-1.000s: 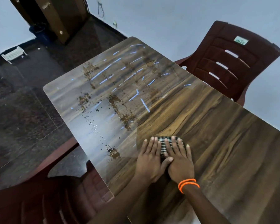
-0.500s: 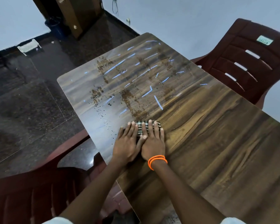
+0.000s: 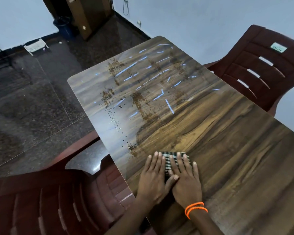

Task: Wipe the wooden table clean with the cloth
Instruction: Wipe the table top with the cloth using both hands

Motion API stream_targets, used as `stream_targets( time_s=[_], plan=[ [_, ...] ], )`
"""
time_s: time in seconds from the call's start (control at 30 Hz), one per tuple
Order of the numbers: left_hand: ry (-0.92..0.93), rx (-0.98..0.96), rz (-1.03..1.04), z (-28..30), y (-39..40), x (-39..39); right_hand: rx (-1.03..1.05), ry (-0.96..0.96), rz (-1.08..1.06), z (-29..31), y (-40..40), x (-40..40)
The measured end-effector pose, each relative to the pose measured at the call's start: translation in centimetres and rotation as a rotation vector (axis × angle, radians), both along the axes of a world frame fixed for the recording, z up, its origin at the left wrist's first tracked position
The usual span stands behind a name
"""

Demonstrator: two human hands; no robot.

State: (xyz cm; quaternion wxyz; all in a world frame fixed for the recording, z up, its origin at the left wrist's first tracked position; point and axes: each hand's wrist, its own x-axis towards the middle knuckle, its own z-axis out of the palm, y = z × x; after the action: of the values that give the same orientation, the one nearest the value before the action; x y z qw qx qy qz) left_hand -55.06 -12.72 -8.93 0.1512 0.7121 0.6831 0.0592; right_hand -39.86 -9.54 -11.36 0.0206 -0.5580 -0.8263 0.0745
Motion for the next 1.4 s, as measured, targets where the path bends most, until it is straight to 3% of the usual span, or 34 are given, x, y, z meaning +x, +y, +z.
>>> stream_targets(
  time_s=[0.33, 0.63, 0.83, 1.07, 1.23, 1.4],
  plan=[
    [0.094, 0.079, 0.073, 0.0, 7.7, -7.2, -0.011, 0.018, -0.066, 0.1, 7.9, -9.3],
    [0.091, 0.032, 0.185, -0.8, 2.5, -16.4, -0.096, 0.067, 0.059, 0.1, 4.2, -18.6],
    [0.060, 0.045, 0.193, -0.9, -3.7, -15.3, -0.102, 0.125, 0.087, 0.1, -2.0, -17.5],
    [0.014, 0.073, -0.042, -0.3, -9.4, -9.7, -0.047, 0.086, 0.025, -0.1, -8.4, -9.3],
    [0.012, 0.010, -0.076, 0.4, -6.7, -7.3, 0.002, 0.059, -0.054, -0.2, -7.4, -7.0],
    [0.134, 0.000, -0.050, 0.2, -2.0, -11.1, -0.020, 0.098, -0.153, 0.1, -3.9, -12.8]
  ],
)
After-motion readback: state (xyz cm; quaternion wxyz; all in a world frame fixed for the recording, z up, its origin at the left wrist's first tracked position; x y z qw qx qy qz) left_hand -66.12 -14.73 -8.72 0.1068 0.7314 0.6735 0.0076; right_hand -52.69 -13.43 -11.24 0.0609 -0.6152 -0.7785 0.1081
